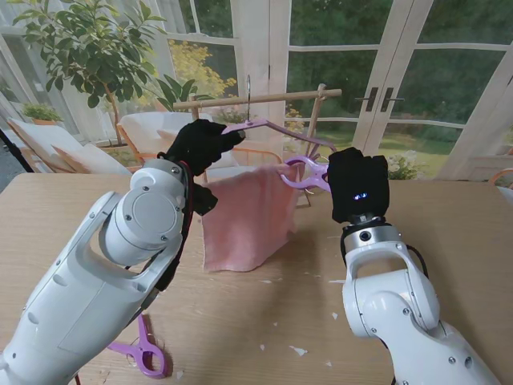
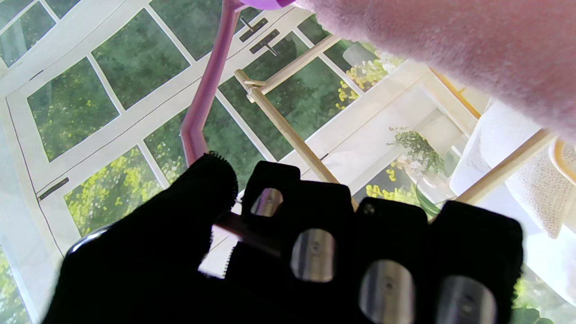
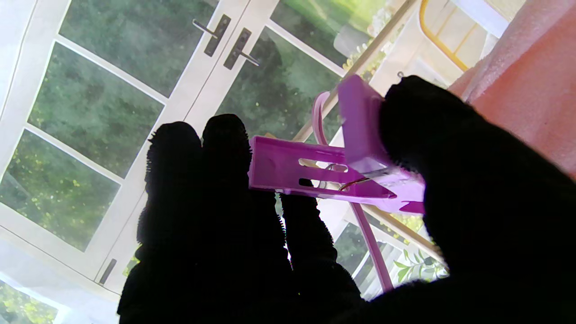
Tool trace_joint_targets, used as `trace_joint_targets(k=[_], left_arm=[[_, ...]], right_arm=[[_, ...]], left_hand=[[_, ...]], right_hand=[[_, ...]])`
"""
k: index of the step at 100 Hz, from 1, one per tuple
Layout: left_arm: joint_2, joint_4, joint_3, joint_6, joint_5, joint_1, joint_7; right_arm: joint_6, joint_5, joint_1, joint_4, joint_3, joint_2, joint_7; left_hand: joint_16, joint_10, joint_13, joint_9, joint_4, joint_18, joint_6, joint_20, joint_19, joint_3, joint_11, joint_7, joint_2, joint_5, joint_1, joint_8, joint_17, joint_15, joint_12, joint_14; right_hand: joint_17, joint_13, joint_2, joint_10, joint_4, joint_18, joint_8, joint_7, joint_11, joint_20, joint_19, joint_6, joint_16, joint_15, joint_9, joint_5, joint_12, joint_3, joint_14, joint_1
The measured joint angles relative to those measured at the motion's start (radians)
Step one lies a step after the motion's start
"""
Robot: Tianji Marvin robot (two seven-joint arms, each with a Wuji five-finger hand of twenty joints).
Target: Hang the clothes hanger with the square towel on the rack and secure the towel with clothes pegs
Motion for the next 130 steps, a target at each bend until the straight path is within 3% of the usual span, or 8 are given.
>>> trace_joint_targets(k=[15,18,68,118,130], left_arm=[[0.000,-0.003,0.005,0.005,0.000,-0.002,0.000],[0.000,-0.003,0.005,0.006,0.000,-0.002,0.000],[0.005,-0.018,0.008,0.005,-0.002,-0.003,-0.025],[0.007,-0.065,0.026,0.010,-0.001,0.008,-0.029],[0.007,-0.065,0.028,0.012,-0.001,0.008,-0.030]], right_arm=[[-0.016,-0.011,0.007,0.005,0.000,0.000,0.013],[-0.018,-0.013,0.007,0.006,0.000,0.000,0.013],[-0.010,-0.081,0.053,0.043,-0.039,0.000,-0.014],[-0.030,-0.091,0.088,0.077,-0.048,-0.001,0.039],[-0.043,-0.088,0.087,0.076,-0.047,0.000,0.050]], left_hand=[[0.000,0.000,0.000,0.000,0.000,-0.001,0.000,0.000,0.000,-0.002,0.000,0.000,0.000,0.000,0.000,0.000,0.000,0.000,0.000,-0.001],[0.000,0.000,0.000,0.000,0.000,-0.001,0.000,0.000,0.000,-0.002,0.000,0.000,0.000,0.000,0.000,0.000,0.000,0.000,0.000,-0.001],[-0.001,0.000,0.000,0.000,0.000,-0.003,0.000,0.000,0.000,-0.009,0.000,0.000,0.000,0.000,0.001,0.000,0.000,0.001,-0.001,-0.002],[-0.011,0.000,0.000,0.000,0.008,-0.011,0.000,0.000,0.000,-0.018,0.000,0.000,0.000,0.000,0.017,0.000,0.006,0.001,-0.009,-0.005],[-0.011,0.000,0.000,0.000,0.012,-0.011,0.000,0.000,0.000,-0.018,0.001,0.000,0.000,0.000,0.019,0.000,0.007,0.001,-0.009,-0.006]], right_hand=[[0.010,0.011,-0.012,0.001,-0.001,0.000,-0.003,0.021,0.000,0.000,0.023,-0.001,0.011,0.023,0.002,0.000,0.018,0.000,-0.002,0.038],[0.012,0.012,-0.012,0.001,-0.021,0.000,-0.003,0.030,0.000,0.000,0.026,-0.001,0.016,0.028,0.010,0.001,0.022,0.000,-0.002,0.041],[0.044,0.035,-0.013,0.005,-0.021,-0.005,-0.012,0.065,0.000,0.000,0.146,-0.001,0.079,0.162,0.031,0.008,0.101,0.000,-0.013,0.052],[0.047,0.035,-0.013,0.012,-0.021,-0.012,-0.035,0.075,0.000,0.000,0.158,-0.001,0.083,0.162,0.033,0.008,0.108,0.000,-0.018,0.063],[0.004,-0.050,-0.008,0.016,-0.019,-0.037,-0.012,-0.060,0.000,0.000,0.139,-0.002,0.083,0.067,-0.020,0.019,0.076,-0.009,-0.018,-0.083]])
